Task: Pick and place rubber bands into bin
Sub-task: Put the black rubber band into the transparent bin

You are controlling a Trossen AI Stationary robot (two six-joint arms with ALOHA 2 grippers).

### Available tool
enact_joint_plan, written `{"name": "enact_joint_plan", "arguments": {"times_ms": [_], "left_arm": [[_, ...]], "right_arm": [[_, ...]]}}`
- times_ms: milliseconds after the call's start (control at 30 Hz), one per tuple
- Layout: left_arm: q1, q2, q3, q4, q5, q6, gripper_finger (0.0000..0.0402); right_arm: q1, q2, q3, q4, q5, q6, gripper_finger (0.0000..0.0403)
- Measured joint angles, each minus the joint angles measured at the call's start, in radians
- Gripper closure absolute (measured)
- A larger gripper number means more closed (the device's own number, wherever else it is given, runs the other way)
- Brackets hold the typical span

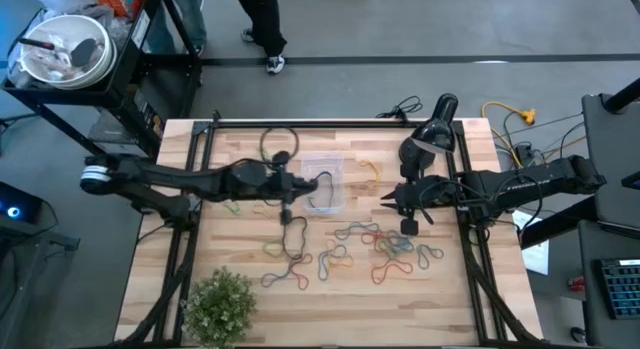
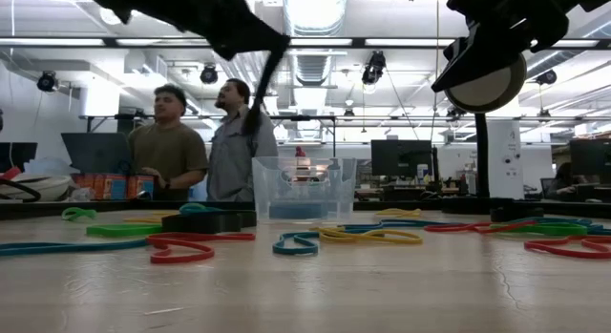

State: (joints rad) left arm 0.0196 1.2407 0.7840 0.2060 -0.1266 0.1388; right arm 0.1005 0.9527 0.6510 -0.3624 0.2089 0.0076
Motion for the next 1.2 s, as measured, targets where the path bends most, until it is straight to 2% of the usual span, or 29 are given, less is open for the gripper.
{"name": "enact_joint_plan", "arguments": {"times_ms": [200, 400, 500, 933, 1200], "left_arm": [[0.008, 0.191, 0.107, 0.004, -0.018, 0.058, 0.0401], [0.015, 0.321, 0.2, -0.113, -0.199, 0.108, 0.0401], [0.02, 0.363, 0.236, -0.165, -0.23, 0.113, 0.0401], [0.033, 0.399, 0.268, -0.256, -0.276, 0.102, 0.0397], [0.033, 0.398, 0.27, -0.308, -0.274, 0.067, 0.0319]], "right_arm": [[0.0, 0.0, -0.001, 0.004, 0.0, 0.006, 0.0337], [0.0, 0.0, -0.006, 0.007, 0.0, 0.016, 0.0343], [0.0, 0.0, -0.014, 0.009, 0.0, 0.017, 0.0344], [0.0, 0.0, -0.027, 0.028, 0.0, 0.019, 0.0343], [0.0, 0.0, -0.027, 0.041, 0.0, 0.019, 0.0344]]}}
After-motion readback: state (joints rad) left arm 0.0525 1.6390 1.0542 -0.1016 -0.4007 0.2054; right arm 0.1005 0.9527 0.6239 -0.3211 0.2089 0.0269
